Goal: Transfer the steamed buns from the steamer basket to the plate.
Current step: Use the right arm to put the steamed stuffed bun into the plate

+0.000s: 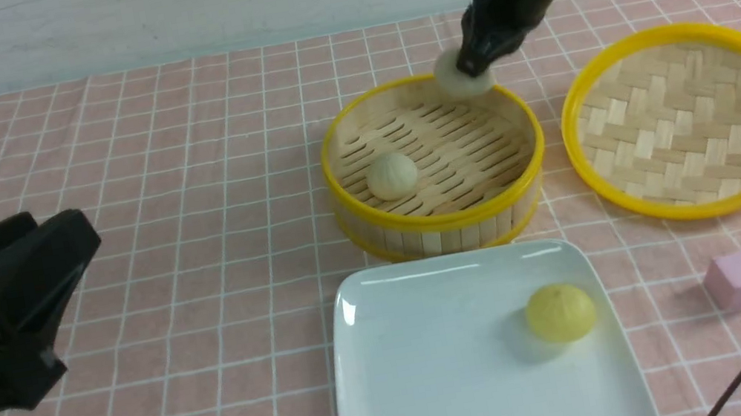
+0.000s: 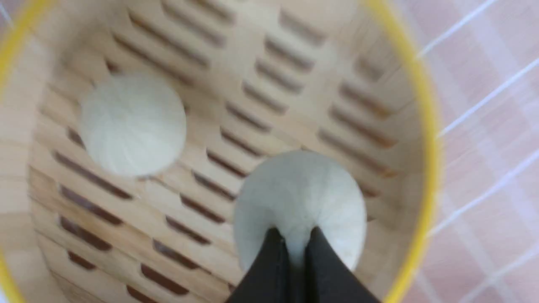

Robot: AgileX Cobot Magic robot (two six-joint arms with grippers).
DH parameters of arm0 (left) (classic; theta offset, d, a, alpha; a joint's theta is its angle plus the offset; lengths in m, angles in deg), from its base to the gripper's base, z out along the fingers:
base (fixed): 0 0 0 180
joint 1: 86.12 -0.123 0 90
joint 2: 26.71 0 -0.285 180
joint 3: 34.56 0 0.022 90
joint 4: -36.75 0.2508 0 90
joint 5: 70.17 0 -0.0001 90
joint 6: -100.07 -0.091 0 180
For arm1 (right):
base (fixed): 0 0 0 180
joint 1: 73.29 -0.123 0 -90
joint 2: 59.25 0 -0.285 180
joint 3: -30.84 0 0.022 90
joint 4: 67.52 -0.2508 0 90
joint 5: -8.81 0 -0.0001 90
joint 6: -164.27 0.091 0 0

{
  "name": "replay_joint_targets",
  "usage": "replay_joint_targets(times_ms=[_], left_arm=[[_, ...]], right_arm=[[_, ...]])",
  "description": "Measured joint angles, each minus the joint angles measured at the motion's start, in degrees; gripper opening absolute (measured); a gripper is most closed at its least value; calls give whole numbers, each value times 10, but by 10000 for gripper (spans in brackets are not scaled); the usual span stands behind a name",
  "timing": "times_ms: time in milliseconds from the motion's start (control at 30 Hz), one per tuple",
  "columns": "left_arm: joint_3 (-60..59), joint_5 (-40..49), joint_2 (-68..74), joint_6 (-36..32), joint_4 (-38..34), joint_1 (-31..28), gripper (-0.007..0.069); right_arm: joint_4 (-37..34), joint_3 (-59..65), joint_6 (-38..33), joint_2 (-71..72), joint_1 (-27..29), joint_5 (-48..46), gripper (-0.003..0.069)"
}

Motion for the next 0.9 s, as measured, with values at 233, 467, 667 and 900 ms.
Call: replay_joint_targets(times_ms=[233,467,667,900], left_arm=[[0,0,0,-5,0,0,333],[0,4,0,-5,0,0,333],[0,6,0,-10,4,0,333],[0,6,0,-31,10,0,333]], right_arm=[[-3,-8,123,94,-3,-6,24],[-11,131,189,187,-22,-7,24],[-7,298,181,281,-69,-7,24],[4,492,128,314,-135,1,24]])
